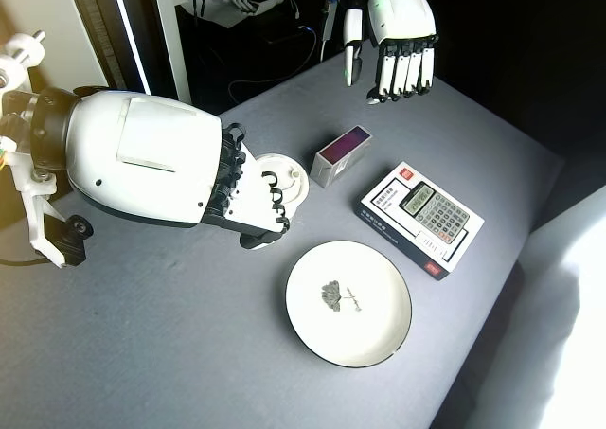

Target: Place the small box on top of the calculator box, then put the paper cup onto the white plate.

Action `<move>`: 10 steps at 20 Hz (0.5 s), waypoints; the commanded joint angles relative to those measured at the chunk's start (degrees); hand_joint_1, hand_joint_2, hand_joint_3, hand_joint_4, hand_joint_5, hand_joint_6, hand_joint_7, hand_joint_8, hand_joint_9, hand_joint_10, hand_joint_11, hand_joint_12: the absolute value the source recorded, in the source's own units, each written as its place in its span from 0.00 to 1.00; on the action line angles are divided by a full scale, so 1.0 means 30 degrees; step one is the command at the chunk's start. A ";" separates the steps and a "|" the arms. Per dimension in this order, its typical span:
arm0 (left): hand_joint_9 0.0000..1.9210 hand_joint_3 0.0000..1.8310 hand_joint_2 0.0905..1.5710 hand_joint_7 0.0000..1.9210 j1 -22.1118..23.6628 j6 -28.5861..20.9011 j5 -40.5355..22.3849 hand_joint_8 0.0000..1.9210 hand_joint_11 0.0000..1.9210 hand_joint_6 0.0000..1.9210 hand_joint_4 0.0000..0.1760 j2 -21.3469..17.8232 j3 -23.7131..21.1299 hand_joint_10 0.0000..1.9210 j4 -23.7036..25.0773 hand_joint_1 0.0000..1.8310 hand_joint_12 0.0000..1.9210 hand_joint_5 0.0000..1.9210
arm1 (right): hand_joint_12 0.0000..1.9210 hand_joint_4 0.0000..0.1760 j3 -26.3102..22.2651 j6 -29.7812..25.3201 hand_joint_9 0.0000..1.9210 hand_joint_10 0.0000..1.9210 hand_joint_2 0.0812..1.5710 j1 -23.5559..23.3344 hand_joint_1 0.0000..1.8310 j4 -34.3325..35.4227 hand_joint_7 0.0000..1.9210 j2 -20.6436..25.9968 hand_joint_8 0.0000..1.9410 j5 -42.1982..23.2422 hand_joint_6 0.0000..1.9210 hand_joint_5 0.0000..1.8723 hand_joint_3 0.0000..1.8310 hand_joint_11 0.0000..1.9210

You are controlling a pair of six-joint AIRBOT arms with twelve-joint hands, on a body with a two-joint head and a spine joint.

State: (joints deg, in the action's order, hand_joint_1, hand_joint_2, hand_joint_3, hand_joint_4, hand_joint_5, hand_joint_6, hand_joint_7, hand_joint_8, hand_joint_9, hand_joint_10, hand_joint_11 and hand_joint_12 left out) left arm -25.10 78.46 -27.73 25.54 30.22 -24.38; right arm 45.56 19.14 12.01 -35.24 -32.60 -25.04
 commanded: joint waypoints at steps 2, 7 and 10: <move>0.05 0.01 0.74 0.07 0.0296 0.0372 -0.1862 0.00 0.01 0.00 0.00 -0.0131 0.0077 0.01 -0.0097 0.00 0.03 0.09 | 0.00 0.00 -0.0030 0.0004 0.00 0.00 0.75 -0.0226 0.02 0.0623 0.00 0.0219 0.00 -0.1778 0.00 0.00 0.01 0.00; 0.06 0.00 0.68 0.08 0.1097 0.1999 -0.0441 0.00 0.02 0.00 0.00 -0.0119 0.0042 0.00 -0.1619 0.11 0.06 0.09 | 0.00 0.00 -0.0044 0.0161 0.00 0.00 0.77 -0.0386 0.02 0.0619 0.00 0.0213 0.00 -0.1572 0.00 0.00 0.01 0.00; 0.05 0.00 0.60 0.06 0.1717 0.3529 0.0516 0.00 0.00 0.00 0.00 0.0005 0.0006 0.00 -0.2772 0.27 0.11 0.07 | 0.00 0.00 -0.0107 0.0547 0.00 0.00 0.77 -0.0407 0.04 0.0619 0.00 0.0219 0.00 -0.1570 0.00 0.00 0.00 0.00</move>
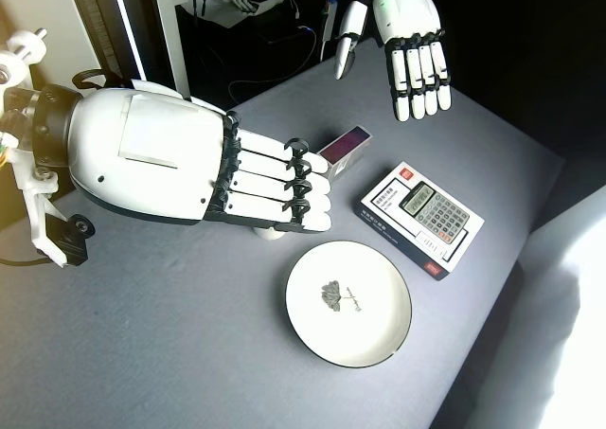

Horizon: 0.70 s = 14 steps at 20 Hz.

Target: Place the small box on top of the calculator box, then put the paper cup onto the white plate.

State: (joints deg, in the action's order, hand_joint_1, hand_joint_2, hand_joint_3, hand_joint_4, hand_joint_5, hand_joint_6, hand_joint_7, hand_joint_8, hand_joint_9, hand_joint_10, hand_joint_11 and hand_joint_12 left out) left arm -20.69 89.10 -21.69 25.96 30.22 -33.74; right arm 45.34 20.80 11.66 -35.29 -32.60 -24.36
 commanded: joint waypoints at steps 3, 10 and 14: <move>0.00 0.00 0.53 0.00 0.0502 0.2256 -0.1482 0.00 0.00 0.00 0.00 0.0080 -0.0151 0.00 -0.2456 0.59 0.02 0.02 | 0.00 0.00 -0.0051 0.0020 0.00 0.00 0.77 -0.0314 0.06 0.0636 0.00 0.0219 0.00 -0.1788 0.00 0.00 0.00 0.00; 0.00 0.01 0.62 0.00 -0.0854 0.3973 -0.3082 0.00 0.00 0.00 0.00 0.0800 -0.0580 0.00 -0.5134 0.63 0.00 0.00 | 0.00 0.00 -0.0137 0.0008 0.00 0.00 0.78 -0.0369 0.08 0.0638 0.00 0.0219 0.00 -0.1487 0.00 0.01 0.00 0.00; 0.00 0.01 0.64 0.00 -0.2134 0.3973 -0.4879 0.00 0.00 0.00 0.00 0.2359 -0.0867 0.00 -0.5791 0.61 0.00 0.00 | 0.00 0.00 -0.0185 0.0016 0.00 0.00 0.79 -0.0373 0.05 0.0634 0.00 0.0221 0.00 -0.1485 0.00 0.01 0.00 0.00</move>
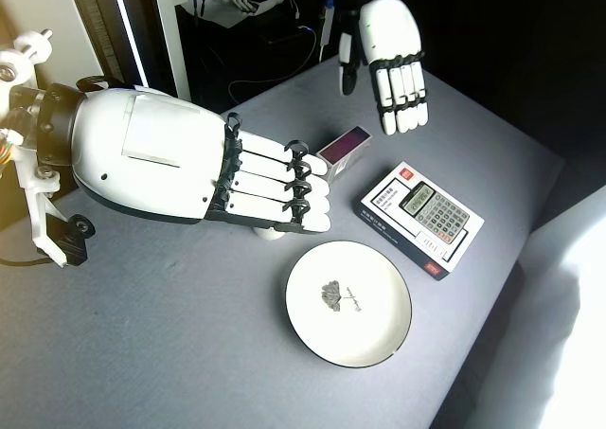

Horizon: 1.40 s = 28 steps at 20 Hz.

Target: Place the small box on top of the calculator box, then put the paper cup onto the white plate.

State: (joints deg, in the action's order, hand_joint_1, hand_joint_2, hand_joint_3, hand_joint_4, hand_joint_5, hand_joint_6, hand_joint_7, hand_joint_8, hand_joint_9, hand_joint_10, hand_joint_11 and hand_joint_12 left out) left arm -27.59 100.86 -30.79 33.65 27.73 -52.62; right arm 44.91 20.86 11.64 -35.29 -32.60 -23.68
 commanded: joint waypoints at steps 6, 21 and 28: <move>0.00 0.01 0.65 0.00 -0.0580 0.0680 -0.2708 0.00 0.00 0.00 0.00 0.1509 0.0124 0.00 -0.0153 0.60 0.00 0.00 | 0.00 0.00 -0.0070 -0.0004 0.00 0.00 0.81 -0.0364 0.04 0.0632 0.00 0.0227 0.00 -0.1713 0.00 0.02 0.01 0.00; 0.09 0.01 0.67 0.10 -0.1262 0.0920 -0.3808 0.00 0.00 0.00 0.00 0.4168 0.1832 0.00 -0.0680 0.68 0.21 0.11 | 0.00 0.00 -0.0073 -0.0006 0.01 0.00 0.81 -0.0371 0.05 0.0632 0.02 0.0229 0.01 -0.1839 0.01 0.04 0.00 0.01; 0.29 0.00 0.74 0.30 -0.1321 0.0903 -0.3806 0.00 0.02 0.00 0.00 0.4979 0.2832 0.01 -0.0668 0.68 0.51 0.26 | 0.00 0.00 -0.0108 -0.0006 0.00 0.00 0.80 -0.0371 0.07 0.0632 0.02 0.0229 0.00 -0.1839 0.00 0.04 0.00 0.00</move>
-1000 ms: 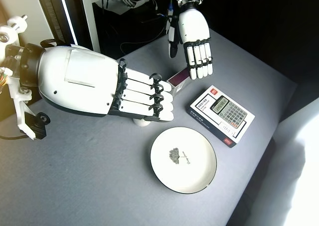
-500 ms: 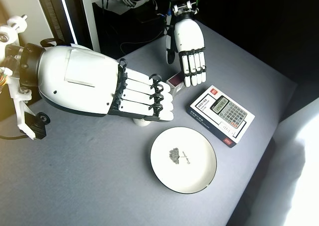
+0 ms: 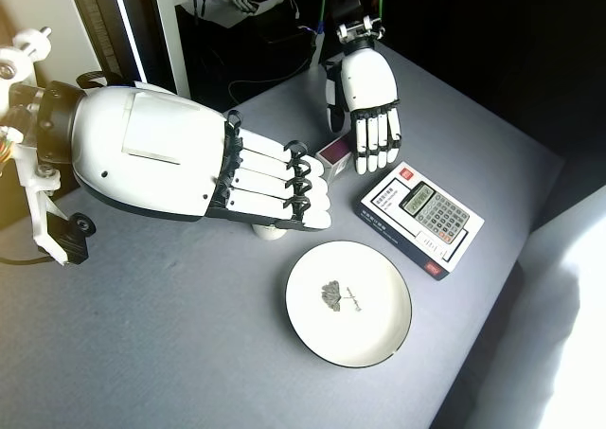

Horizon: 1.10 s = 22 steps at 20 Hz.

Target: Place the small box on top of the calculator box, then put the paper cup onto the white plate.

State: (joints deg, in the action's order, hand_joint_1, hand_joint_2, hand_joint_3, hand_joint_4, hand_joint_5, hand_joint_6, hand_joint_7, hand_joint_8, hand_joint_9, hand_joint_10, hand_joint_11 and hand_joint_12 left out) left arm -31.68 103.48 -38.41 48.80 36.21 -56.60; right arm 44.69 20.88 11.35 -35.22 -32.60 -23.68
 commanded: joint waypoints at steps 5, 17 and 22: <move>0.32 0.00 0.80 0.41 -0.0244 0.0031 -0.1265 0.72 0.16 0.69 0.00 0.0356 0.0145 0.71 0.0595 0.71 0.63 0.31 | 0.00 0.00 -0.0048 -0.0013 0.01 0.00 0.81 -0.0276 0.07 0.0610 0.02 0.0231 0.00 -0.1839 0.00 0.04 0.00 0.00; 0.31 0.00 0.77 0.42 0.0236 0.0432 -0.0983 0.73 0.17 0.56 0.00 0.0077 -0.0111 0.84 0.0041 0.73 0.69 0.38 | 0.00 0.00 -0.0048 -0.0013 0.00 0.00 0.80 -0.0275 0.07 0.0610 0.03 0.0255 0.00 -0.1833 0.00 0.05 0.00 0.00; 0.31 0.00 0.77 0.42 0.2472 0.3508 -0.0110 0.73 0.17 0.55 0.00 -0.0276 -0.0056 0.85 -0.2100 0.73 0.69 0.38 | 0.00 0.00 -0.0046 -0.0013 0.01 0.00 0.81 -0.0273 0.05 0.0610 0.03 0.0257 0.00 -0.1831 0.00 0.05 0.00 0.00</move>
State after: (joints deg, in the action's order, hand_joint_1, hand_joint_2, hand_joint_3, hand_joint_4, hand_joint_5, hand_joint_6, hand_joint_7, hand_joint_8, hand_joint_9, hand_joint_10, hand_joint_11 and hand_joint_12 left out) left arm -24.32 114.02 -35.75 48.66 36.01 -65.52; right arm 44.66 20.88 11.35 -35.18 -32.60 -23.73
